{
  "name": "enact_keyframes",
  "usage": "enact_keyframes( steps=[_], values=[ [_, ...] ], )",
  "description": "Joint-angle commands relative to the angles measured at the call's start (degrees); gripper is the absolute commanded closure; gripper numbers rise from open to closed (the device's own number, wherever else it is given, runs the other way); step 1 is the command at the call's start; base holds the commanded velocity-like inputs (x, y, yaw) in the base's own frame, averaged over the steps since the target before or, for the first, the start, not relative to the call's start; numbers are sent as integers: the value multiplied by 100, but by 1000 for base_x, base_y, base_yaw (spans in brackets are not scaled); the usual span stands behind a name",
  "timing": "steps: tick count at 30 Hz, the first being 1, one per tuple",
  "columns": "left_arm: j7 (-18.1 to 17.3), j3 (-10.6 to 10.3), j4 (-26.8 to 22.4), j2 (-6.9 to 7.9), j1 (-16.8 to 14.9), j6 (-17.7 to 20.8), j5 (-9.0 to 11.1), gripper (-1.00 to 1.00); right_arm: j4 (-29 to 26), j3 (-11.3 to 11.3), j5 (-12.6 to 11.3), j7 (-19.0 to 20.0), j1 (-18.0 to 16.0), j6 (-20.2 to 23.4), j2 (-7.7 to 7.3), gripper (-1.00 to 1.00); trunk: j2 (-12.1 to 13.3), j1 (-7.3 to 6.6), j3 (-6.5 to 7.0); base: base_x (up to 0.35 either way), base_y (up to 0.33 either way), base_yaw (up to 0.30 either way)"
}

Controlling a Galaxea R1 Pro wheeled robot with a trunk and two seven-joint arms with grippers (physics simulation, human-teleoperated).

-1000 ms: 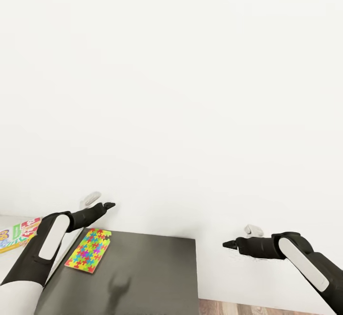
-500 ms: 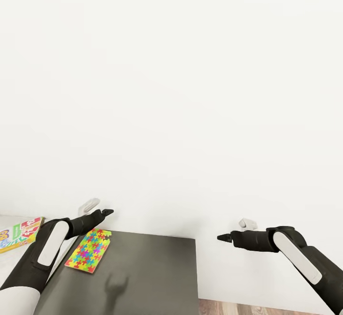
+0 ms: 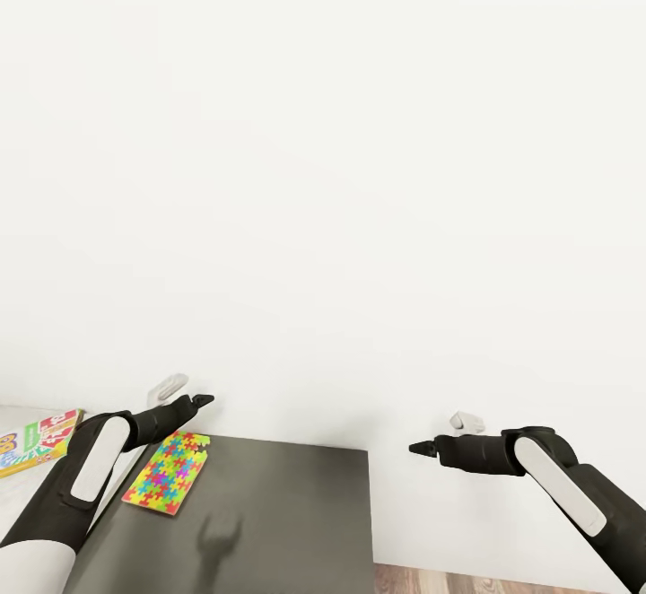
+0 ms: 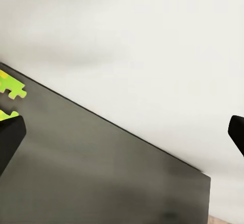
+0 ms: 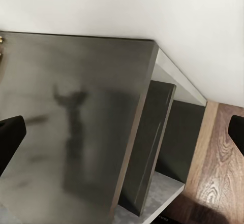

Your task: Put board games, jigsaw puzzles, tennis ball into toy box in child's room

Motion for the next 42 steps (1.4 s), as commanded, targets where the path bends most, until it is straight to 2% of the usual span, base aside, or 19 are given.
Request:
enact_keyframes(
  steps=[1,17,20,23,31,42],
  values=[
    [20,7,-4,-1,-5,30,35,-100,-1,7,46,44,-7,10,-5,-100,-12,3,-13,0,0,0],
    [20,7,-4,-1,-5,30,35,-100,-1,7,46,44,-7,10,-5,-100,-12,3,-13,0,0,0],
    [-17,2,-95,84,-56,127,76,-100,29,26,47,46,1,-3,-20,-100,-12,3,-13,0,0,0],
    [-60,100,-190,163,40,224,123,-100,-69,15,47,14,-34,61,49,-100,-12,3,-13,0,0,0],
    [-90,306,-446,212,159,338,163,-100,-326,-4,48,-9,-59,102,98,-100,-12,3,-13,0,0,0],
    [-99,392,-751,225,200,362,171,-100,-581,0,50,-17,-72,116,116,-100,-12,3,-13,0,0,0]
  ],
)
